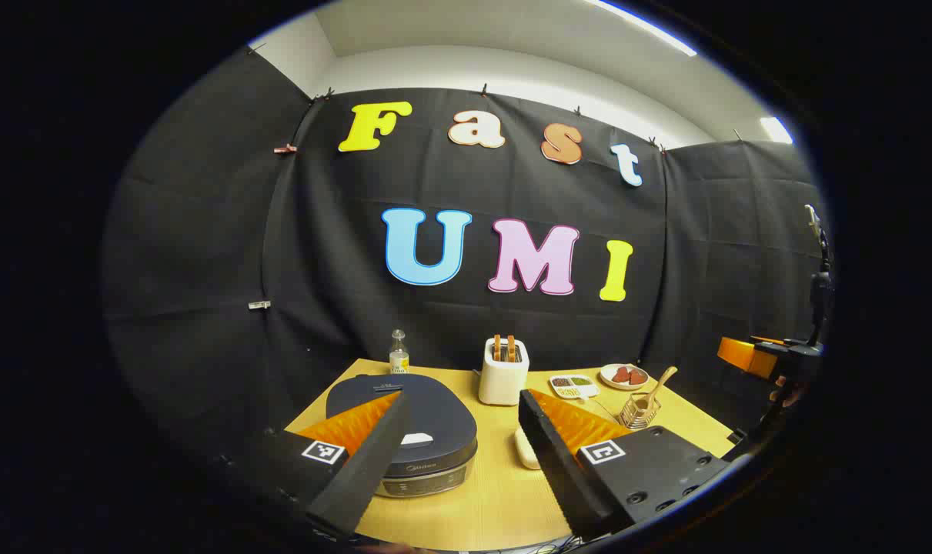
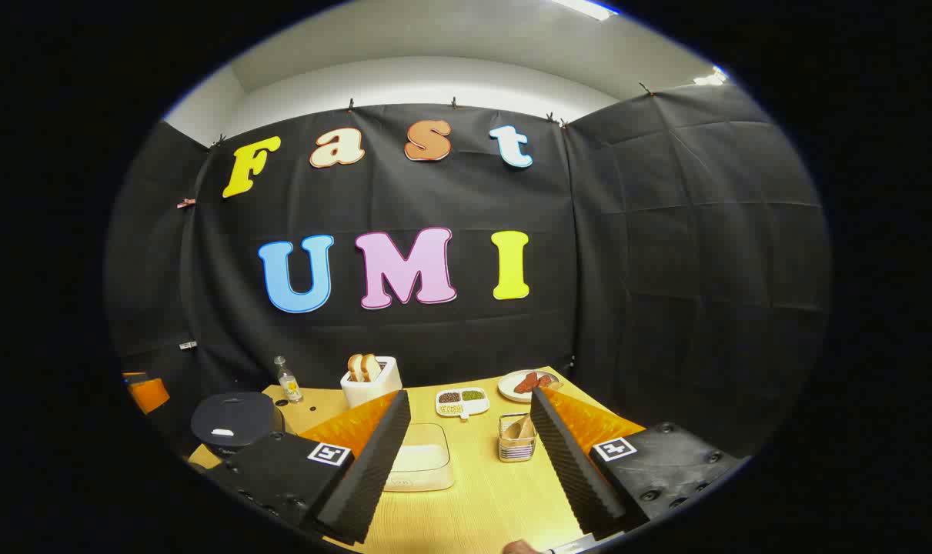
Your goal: Close the left gripper, press the button to open the rice cooker; take a wooden spoon from the chopstick holder with the right hand, scoop a spoonful of rice and pour it into the rice cooker, then put the wooden spoon back into the chopstick holder.
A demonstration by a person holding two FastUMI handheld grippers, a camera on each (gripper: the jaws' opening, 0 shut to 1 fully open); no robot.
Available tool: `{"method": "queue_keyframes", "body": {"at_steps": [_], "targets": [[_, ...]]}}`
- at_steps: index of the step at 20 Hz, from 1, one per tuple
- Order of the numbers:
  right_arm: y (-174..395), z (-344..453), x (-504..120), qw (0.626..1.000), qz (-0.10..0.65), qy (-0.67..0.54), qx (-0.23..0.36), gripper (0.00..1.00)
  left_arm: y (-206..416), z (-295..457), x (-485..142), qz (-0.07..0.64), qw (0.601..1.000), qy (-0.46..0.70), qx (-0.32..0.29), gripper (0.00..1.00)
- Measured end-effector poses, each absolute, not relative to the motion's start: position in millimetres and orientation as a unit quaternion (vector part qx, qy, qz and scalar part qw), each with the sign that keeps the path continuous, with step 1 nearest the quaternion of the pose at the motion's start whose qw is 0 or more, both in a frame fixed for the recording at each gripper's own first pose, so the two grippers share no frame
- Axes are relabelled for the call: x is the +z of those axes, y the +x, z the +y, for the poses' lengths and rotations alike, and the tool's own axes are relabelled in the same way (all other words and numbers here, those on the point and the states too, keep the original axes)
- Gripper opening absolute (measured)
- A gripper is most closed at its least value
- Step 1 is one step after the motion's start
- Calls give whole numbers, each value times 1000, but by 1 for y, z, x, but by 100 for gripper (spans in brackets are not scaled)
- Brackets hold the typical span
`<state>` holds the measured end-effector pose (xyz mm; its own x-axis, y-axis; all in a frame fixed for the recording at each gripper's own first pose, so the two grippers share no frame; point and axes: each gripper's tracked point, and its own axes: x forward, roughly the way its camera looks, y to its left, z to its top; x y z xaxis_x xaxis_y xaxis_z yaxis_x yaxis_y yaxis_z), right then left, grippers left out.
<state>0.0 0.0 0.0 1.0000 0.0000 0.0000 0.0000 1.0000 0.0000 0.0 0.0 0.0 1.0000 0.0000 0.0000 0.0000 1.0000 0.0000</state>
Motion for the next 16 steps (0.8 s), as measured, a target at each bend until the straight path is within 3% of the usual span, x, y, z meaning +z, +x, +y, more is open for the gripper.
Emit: {"method": "queue_keyframes", "body": {"at_steps": [3,16], "targets": [[2,-5,4,1000,-6,-2,-7,98,3,11,7,-19,1000,-3,20,95],[10,-2,-5,1000,4,1,2,98,13,8,-12,15,999,-21,21,95]]}}
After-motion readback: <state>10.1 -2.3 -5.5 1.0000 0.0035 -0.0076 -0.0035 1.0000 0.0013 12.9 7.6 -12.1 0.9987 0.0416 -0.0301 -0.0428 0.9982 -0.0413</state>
